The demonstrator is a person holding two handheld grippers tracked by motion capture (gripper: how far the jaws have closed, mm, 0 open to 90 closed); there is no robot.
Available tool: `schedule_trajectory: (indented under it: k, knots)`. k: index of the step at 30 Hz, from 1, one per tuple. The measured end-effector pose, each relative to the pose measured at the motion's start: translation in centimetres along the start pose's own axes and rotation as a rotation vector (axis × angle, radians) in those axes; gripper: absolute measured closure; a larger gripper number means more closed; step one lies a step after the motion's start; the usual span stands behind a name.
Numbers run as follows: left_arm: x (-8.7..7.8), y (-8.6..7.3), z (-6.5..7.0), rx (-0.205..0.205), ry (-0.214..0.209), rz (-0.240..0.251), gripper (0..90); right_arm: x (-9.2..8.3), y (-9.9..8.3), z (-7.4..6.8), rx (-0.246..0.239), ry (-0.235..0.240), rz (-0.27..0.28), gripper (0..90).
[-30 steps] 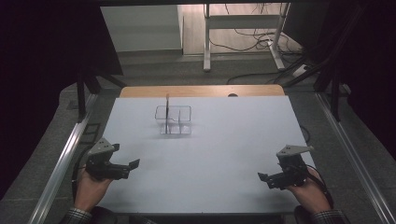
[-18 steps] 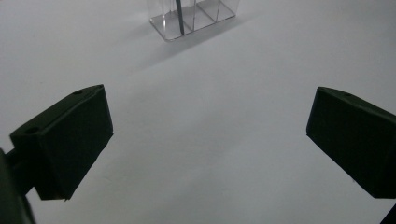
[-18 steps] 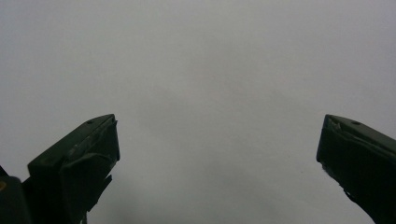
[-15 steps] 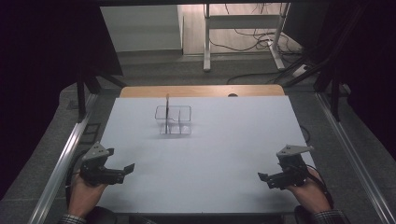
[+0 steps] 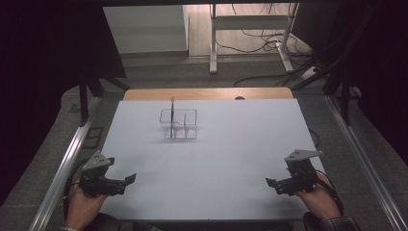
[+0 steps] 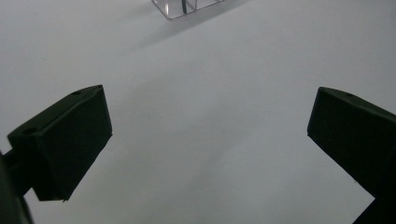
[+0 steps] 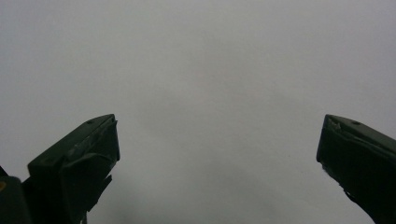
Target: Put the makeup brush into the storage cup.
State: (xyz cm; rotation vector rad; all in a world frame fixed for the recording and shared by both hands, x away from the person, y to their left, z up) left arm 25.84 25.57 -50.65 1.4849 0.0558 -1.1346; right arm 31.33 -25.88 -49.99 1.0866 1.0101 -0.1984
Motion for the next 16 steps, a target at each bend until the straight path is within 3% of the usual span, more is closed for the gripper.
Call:
schedule_trajectory:
  k: [16]
  knots:
    - [0.23,-0.58,0.2,-0.005,-0.001,-0.035,0.1,0.12,-0.09,0.03,-0.008,-0.003,-0.007,0.0]
Point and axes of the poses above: each handheld gripper's, and its own axes: x roughly forward along the jaws, y roughly out of its top, z roughly to its right, the point moved 6 cm from there along x, roughly forward along the jaws, and after that the axes turned 8 degrees about -y, right-handed, at the moved point
